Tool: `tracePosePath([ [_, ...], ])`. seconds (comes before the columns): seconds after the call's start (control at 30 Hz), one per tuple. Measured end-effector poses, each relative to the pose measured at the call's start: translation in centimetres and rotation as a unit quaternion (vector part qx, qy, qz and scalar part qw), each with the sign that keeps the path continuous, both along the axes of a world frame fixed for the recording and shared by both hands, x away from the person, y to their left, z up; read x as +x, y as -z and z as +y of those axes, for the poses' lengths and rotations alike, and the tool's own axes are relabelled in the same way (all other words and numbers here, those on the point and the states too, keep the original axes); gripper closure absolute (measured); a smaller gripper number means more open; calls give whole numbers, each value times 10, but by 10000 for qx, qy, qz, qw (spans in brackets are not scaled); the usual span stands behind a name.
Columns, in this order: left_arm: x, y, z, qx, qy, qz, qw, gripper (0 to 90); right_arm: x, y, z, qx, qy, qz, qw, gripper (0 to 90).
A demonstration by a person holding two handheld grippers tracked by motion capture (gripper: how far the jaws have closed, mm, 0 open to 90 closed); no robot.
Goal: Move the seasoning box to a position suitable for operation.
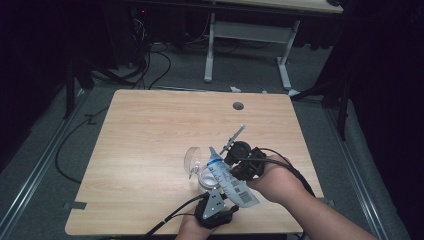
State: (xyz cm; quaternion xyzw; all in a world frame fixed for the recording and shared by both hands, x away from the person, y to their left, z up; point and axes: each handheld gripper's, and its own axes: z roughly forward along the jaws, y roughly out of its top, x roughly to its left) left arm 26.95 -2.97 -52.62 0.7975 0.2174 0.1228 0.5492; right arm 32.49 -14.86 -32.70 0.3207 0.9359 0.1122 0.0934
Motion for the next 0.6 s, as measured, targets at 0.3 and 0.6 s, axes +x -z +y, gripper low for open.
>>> tracePosePath([
  [0.3,0,0,0,-13,3,-13,10000,558,-1,-1,-2,44,51,17,10000,899],
  [0.6,-1,-1,2,-44,5,-51,10000,547,2,0,3,80,-13,26,10000,900],
])
